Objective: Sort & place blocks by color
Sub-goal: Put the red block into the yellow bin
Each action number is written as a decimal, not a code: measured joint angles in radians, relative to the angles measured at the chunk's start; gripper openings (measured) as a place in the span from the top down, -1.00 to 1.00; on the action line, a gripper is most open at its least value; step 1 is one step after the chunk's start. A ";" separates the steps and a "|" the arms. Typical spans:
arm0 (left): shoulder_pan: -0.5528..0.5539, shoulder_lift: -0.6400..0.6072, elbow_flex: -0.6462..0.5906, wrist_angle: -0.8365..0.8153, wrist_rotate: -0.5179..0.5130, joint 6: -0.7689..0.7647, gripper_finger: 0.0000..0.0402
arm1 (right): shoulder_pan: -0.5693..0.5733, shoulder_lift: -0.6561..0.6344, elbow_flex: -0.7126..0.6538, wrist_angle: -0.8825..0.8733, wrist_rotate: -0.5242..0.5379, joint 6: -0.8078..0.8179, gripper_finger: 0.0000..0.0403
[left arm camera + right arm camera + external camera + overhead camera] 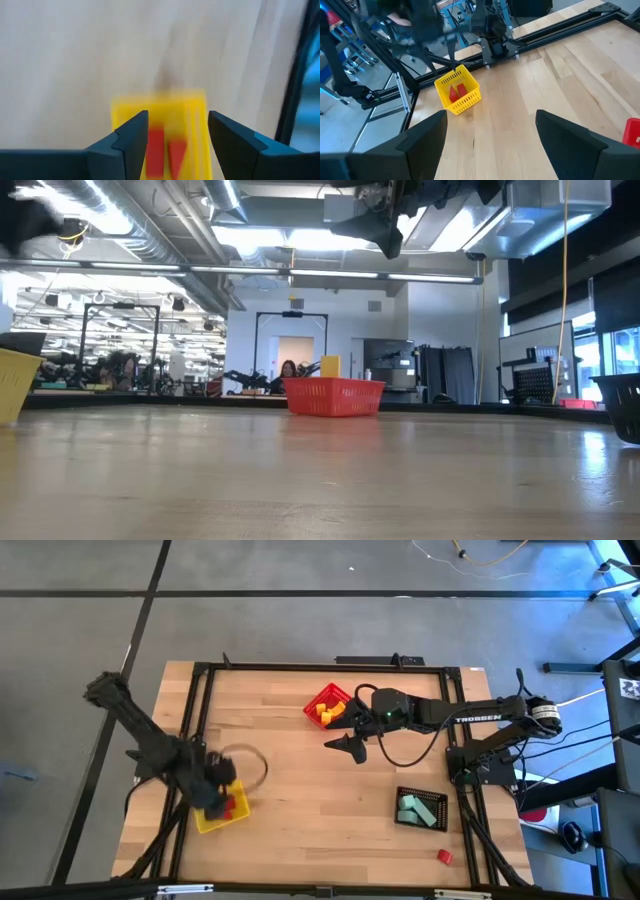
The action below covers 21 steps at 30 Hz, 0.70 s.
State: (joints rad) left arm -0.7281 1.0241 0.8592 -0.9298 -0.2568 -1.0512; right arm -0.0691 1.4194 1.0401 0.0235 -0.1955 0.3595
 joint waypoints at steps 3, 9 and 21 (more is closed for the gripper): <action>0.108 -0.081 0.046 0.030 -0.138 0.125 0.03 | -0.001 -0.010 0.000 -0.002 0.000 -0.005 -0.51; 0.344 -0.233 0.056 0.298 -0.283 0.463 0.03 | -0.012 -0.023 0.001 0.003 0.000 -0.029 -0.51; 0.552 -0.339 -0.065 0.825 -0.154 0.793 0.03 | -0.048 -0.056 0.001 -0.002 0.000 -0.024 -0.51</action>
State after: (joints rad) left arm -0.1760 0.6849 0.7944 -0.1046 -0.4108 -0.2578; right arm -0.1170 1.3634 1.0409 0.0219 -0.1957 0.3359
